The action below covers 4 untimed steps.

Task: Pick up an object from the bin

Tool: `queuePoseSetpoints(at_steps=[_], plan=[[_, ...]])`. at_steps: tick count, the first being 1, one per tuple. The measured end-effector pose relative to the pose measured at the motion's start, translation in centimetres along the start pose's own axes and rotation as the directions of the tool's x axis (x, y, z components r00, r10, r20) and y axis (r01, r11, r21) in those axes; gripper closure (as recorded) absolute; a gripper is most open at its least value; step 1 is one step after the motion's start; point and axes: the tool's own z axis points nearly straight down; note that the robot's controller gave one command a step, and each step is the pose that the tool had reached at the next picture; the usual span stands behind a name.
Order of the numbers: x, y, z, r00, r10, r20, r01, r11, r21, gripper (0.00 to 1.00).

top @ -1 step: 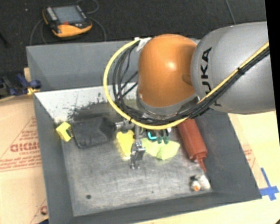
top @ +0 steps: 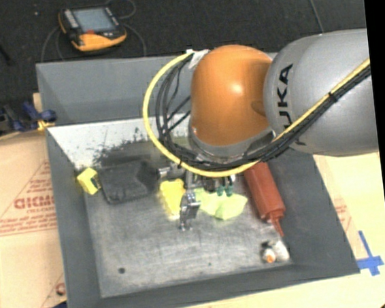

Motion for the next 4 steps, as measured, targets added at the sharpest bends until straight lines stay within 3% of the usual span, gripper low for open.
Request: queuePoseSetpoints(at_steps=[1, 2, 3, 4], plan=[[-1.9, -5.7, 7.6, 0.998, 0.07, 0.007, -0.07, 0.998, -0.001, 0.0], [-8.0, -5.6, 7.3, 0.989, 0.151, 0.002, -0.151, 0.989, 0.0, 0.0], [-6.7, -10.8, 11.0, 0.992, 0.127, 0.003, -0.127, 0.992, 0.002, 0.0], [-4.0, -11.7, 15.7, 0.964, 0.265, 0.006, -0.265, 0.964, -0.001, 0.0]])
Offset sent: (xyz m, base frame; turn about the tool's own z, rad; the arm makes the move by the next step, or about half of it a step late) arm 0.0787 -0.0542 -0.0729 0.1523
